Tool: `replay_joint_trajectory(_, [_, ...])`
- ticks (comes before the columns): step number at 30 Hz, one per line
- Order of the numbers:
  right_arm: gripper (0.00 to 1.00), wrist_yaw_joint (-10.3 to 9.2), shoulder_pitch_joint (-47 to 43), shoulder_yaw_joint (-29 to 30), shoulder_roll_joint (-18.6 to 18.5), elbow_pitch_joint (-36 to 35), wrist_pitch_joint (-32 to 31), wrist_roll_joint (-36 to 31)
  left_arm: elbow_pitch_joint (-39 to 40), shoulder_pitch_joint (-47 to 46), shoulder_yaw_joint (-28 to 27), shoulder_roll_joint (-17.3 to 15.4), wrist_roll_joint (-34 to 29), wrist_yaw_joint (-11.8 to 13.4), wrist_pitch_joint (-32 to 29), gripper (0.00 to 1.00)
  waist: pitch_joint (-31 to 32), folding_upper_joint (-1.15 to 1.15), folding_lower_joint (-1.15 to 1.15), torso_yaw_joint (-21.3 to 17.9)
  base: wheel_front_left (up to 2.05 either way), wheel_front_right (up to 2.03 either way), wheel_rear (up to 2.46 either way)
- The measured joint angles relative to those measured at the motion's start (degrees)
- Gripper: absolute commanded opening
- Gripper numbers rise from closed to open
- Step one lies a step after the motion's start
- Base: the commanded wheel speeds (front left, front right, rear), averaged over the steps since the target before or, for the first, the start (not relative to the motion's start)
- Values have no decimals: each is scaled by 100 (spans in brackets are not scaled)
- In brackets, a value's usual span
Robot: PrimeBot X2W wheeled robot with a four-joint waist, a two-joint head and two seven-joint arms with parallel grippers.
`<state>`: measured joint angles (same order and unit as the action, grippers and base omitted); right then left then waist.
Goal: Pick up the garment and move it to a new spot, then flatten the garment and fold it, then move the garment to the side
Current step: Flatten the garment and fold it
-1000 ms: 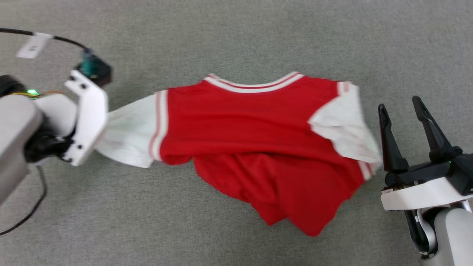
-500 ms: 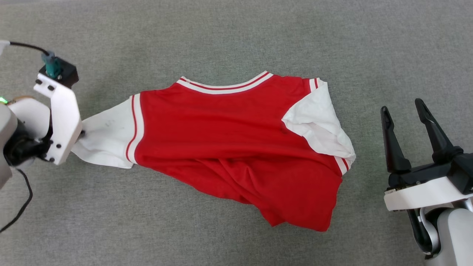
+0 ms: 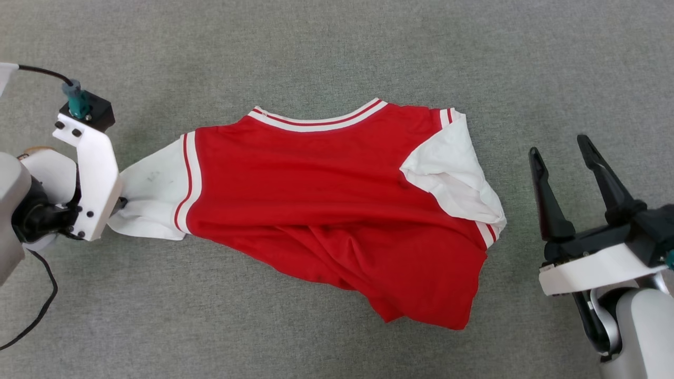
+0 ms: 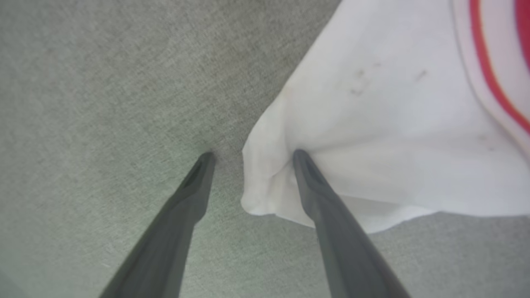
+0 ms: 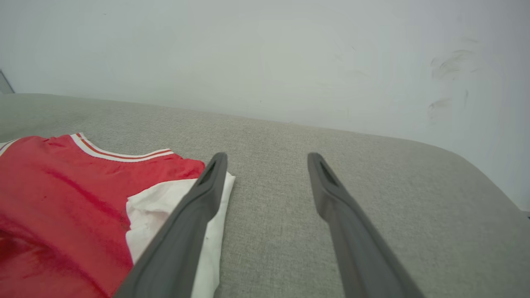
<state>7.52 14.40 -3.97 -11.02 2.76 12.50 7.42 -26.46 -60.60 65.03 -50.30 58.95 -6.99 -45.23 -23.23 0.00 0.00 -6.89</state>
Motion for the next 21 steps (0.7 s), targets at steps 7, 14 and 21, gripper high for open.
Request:
replay_joint_trajectory(7, [100, 0, 354, -13, -281, 32, -207, 69, -94, 70, 103, 198, -96, -15, 423, 0, 166, 0, 0, 40, 0, 0, 0])
replay_joint_trajectory(14, [100, 0, 1097, -449, -1257, -280, -1167, 356, 394, -112, 180, 118, -160, -40, 761, 0, 526, 0, 0, 188, 0, 0, 0])
replay_joint_trajectory(21, [100, 0, 2179, -1716, -2514, -305, -3461, 1611, 971, -225, 320, -62, -398, -41, 944, 0, 655, 0, 0, 426, 0, 0, 0])
